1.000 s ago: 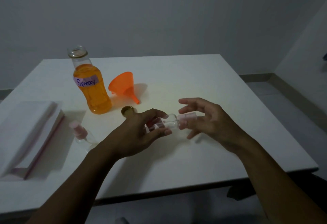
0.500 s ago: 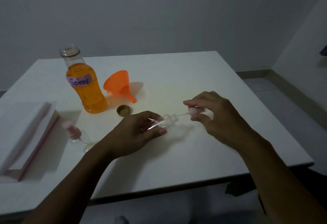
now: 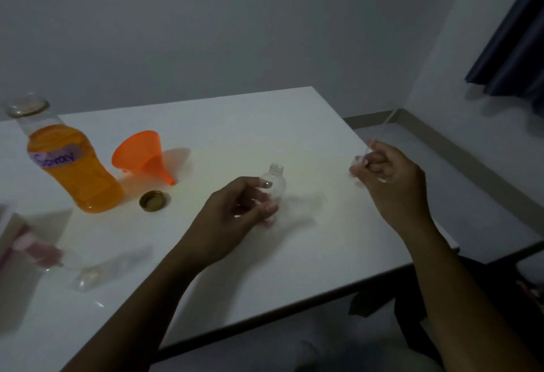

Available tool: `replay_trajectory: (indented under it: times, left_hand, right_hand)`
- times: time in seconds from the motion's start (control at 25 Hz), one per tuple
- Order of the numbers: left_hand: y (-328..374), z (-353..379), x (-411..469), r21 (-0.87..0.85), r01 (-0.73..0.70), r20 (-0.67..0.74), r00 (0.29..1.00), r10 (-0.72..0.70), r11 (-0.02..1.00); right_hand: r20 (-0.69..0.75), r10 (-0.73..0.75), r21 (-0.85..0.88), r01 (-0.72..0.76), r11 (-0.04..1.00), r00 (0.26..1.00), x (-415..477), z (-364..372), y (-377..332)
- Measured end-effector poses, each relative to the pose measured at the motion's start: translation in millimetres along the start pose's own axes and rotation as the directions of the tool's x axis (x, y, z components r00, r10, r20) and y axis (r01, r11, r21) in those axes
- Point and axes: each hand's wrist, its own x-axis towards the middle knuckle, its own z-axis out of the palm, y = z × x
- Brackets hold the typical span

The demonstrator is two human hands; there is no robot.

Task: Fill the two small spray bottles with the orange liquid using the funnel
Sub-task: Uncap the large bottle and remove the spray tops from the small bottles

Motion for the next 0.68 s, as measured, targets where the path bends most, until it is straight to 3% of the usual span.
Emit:
replay_trajectory:
  times: [0.08, 0.28, 0.48, 0.68]
  left_hand:
    - [1, 29, 20, -0.044, -0.018, -0.031, 0.999, 0.017, 0.999]
    - [1, 84, 69, -0.076, -0.067, -0.096, 0.994, 0.059, 0.995]
    - [-7, 110, 89, -0.066, -0.065, -0.085, 0.995, 0.060, 0.996]
    - [-19, 117, 96, -0.018, -0.034, -0.098, 0.995, 0.032, 0.999]
  right_hand:
    - [-0.037, 0.053, 0.030, -0.052, 0.998, 0.998, 7, 1, 20]
    - [-0.142, -0.042, -0.228, 0.008, 0.974, 0.989, 24, 3, 46]
    - [-0.088, -0.126, -0.274, 0.098, 0.957, 0.988, 38, 5, 54]
    - [-0.044, -0.015, -0.237, 0.004, 0.971, 0.999, 39, 7, 56]
